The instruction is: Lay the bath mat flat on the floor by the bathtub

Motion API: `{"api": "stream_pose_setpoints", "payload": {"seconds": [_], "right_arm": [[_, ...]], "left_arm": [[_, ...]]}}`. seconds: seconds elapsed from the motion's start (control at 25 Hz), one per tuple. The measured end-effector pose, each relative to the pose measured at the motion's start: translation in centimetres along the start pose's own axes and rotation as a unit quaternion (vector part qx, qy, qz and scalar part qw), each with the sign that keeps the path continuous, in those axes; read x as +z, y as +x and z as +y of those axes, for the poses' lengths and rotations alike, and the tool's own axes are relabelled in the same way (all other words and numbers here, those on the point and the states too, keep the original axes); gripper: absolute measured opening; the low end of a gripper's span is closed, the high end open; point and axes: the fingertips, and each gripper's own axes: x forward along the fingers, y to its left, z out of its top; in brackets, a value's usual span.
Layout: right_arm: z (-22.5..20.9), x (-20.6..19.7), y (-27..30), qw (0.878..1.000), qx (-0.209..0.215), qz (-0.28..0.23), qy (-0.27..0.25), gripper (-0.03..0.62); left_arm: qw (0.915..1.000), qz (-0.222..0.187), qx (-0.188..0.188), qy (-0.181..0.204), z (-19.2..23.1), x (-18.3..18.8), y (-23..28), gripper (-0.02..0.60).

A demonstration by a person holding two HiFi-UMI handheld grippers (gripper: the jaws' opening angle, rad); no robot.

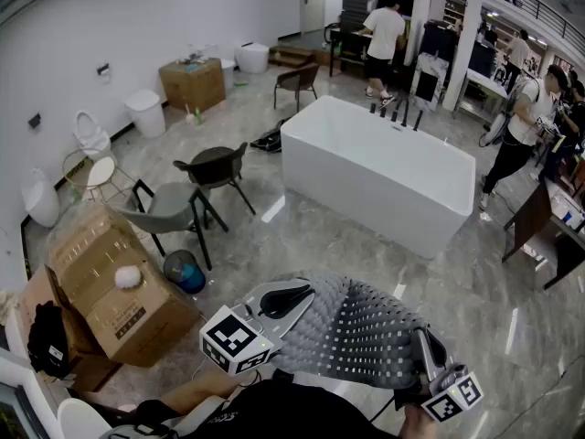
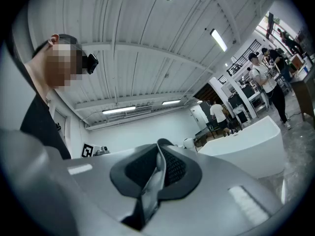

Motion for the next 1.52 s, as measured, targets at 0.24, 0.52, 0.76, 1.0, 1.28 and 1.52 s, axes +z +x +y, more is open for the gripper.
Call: {"api": "stream_pose_setpoints", "payload": {"seconds": [0.24, 0.52, 0.76, 1.0, 1.28, 1.52], "right_arm": [[-0.5, -0.1, 1.3, 1.000, 0.007, 0.001, -0.004, 0.012], [-0.2, -0.3, 3.2, 1.000, 0.007, 0.010, -0.006, 0.014], [0.4, -0.5, 4.5, 1.000, -0.003, 0.012, -0.012, 0.017], [1.3, -1.1, 7.3, 1.000, -0.004, 0.016, -0.015, 0.018], [1.8, -2.9, 9.5, 1.000, -0.010, 0.019, 0.011, 0.018], [-0.1, -4.0, 12.4, 0.999, 0.000, 0.033, 0.026, 0.020]], "left_arm": [[1.0000, 0.004, 0.002, 0.008, 0.3, -0.1, 0.4, 0.029], [0.9999, -0.003, -0.004, 0.014, 1.4, 0.1, 0.8, 0.029], [0.9999, -0.001, -0.010, 0.007, 3.3, -0.8, 0.5, 0.029], [0.9999, -0.006, -0.011, 0.011, 6.1, -0.8, -0.4, 0.029], [0.9998, 0.010, -0.014, 0.010, 8.8, -1.6, -1.6, 0.029], [0.9997, 0.026, -0.003, 0.002, 11.4, -2.6, -0.2, 0.032]]}}
